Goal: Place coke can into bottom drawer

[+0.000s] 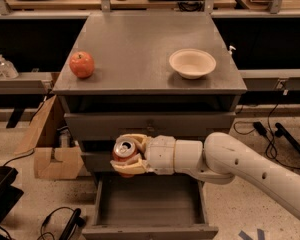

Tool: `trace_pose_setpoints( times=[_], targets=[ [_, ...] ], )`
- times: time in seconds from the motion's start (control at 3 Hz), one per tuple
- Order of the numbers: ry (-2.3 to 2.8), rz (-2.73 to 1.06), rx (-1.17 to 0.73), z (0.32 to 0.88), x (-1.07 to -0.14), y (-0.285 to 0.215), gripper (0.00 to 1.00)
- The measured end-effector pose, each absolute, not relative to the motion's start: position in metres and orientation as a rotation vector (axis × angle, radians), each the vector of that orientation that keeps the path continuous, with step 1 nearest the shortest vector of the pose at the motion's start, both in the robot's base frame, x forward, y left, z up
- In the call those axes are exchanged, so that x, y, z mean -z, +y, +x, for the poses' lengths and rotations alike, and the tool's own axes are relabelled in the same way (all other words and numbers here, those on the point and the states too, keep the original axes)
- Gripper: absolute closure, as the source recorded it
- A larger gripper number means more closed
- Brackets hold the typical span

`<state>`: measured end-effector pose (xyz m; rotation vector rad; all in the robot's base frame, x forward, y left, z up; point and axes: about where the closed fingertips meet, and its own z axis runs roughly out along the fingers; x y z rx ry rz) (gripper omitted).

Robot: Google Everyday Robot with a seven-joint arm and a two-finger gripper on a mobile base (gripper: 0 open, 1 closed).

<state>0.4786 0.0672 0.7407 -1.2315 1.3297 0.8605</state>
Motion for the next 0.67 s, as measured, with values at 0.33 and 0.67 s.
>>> trace_pose_setpoints(
  times=[0.33,0.67],
  targets=[
    [1.356,-1.224,-0.897,0.478,-0.712,0.078,1.0],
    [1.407,-1.225,-0.936,0.476,-0.645,0.088,1.0]
  ],
)
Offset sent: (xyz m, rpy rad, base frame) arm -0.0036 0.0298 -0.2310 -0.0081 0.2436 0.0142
